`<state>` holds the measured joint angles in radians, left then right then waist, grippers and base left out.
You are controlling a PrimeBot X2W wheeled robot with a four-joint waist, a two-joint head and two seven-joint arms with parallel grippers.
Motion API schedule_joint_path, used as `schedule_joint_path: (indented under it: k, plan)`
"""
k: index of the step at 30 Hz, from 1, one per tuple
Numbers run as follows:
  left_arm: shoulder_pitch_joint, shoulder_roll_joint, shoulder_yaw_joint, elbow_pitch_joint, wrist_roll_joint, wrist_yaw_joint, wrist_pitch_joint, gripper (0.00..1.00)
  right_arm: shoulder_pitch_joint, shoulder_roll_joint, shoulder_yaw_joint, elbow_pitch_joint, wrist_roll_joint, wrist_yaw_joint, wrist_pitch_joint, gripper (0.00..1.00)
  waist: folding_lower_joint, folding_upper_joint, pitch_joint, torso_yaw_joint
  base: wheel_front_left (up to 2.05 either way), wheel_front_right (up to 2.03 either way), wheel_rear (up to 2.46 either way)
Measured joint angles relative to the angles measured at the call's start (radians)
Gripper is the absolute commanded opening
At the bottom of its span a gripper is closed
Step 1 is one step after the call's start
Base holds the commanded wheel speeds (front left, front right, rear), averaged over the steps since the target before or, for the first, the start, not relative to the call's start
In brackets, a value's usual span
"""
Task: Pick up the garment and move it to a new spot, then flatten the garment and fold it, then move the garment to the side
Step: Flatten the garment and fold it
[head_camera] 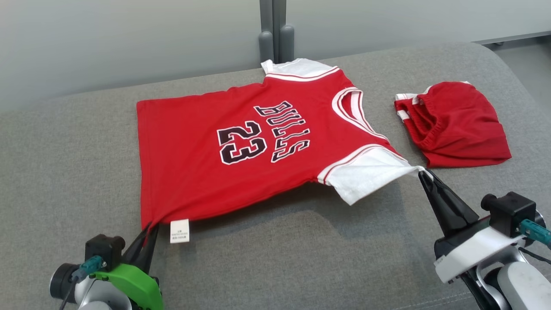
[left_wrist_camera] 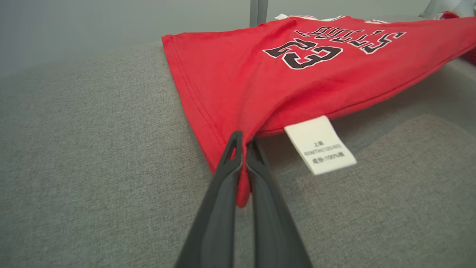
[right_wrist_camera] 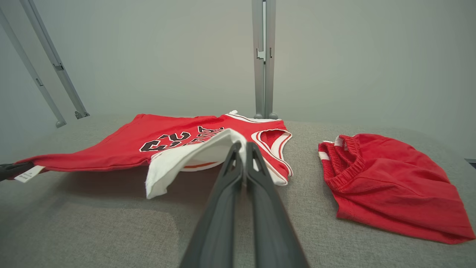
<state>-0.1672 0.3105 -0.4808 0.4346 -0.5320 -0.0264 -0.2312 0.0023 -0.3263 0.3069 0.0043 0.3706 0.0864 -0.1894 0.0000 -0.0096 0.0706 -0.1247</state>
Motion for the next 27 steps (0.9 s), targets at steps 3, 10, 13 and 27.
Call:
schedule_joint_path:
  k: [3,10,13,27]
  plan:
    - [0.036,0.003,-0.010,-0.025,-0.005,0.000,0.001,0.00,0.045,-0.030,0.001,-0.027,0.000,0.000,0.029,0.00,0.0000,0.0000,-0.017,-0.004,0.00,0.00,0.00]
    - [0.103,0.007,-0.017,-0.049,-0.026,0.000,0.014,0.00,0.142,-0.049,0.038,-0.027,0.026,0.001,0.100,0.00,0.0000,0.0000,-0.021,0.005,0.00,0.00,0.00]
    - [0.121,0.006,-0.031,-0.055,-0.034,-0.001,0.030,0.00,0.163,-0.044,0.047,-0.007,0.047,0.002,0.113,0.00,0.0000,0.0000,-0.018,0.008,0.00,0.00,0.00]
    - [0.127,0.065,-0.015,-0.131,-0.016,0.010,0.045,0.00,0.216,-0.061,0.040,0.008,0.068,0.007,0.159,0.00,0.0000,0.0000,-0.007,0.033,0.00,0.00,0.00]
